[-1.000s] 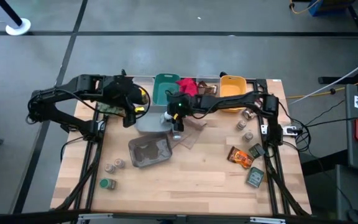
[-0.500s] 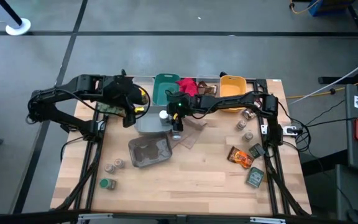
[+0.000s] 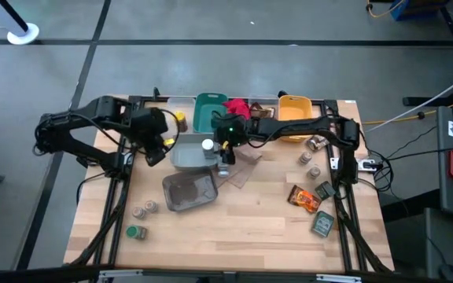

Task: Sort spices by type
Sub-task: Put the brown seasoning bottle into the black bin

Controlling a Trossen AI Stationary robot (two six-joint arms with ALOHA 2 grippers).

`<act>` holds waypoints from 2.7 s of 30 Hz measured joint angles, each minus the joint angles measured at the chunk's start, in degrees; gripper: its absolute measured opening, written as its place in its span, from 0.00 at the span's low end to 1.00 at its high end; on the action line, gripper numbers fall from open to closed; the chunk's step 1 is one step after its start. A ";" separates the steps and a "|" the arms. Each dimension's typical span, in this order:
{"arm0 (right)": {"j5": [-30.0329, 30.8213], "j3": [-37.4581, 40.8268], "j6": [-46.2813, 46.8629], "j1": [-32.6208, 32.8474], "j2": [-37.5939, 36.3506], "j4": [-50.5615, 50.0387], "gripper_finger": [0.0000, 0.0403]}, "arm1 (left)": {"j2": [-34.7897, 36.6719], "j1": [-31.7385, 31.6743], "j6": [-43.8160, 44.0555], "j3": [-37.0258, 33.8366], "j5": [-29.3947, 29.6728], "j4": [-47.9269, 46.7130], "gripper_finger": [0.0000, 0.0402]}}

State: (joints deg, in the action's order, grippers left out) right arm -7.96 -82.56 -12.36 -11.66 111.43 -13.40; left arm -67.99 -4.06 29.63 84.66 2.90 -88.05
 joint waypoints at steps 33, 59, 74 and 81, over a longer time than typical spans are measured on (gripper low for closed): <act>0.01 0.00 0.02 0.07 -16.56 -13.83 0.75 | 0.00 29.39 43.18 -35.41 -10.64 24.81 0.42; 0.01 0.00 0.04 0.04 -16.50 -13.76 0.75 | 0.11 37.09 54.40 -43.66 -10.22 35.20 0.42; 0.01 0.00 0.04 0.04 -16.48 -13.72 0.75 | -0.04 37.07 52.71 -41.90 -9.53 32.10 0.42; 0.01 0.00 0.04 0.04 -16.48 -13.74 0.75 | -0.02 37.07 54.29 -42.36 -9.60 31.67 0.42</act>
State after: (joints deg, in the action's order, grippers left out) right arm -7.94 -82.56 -12.32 -11.62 94.96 -27.14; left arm -68.01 33.01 83.92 42.30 -6.70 -56.38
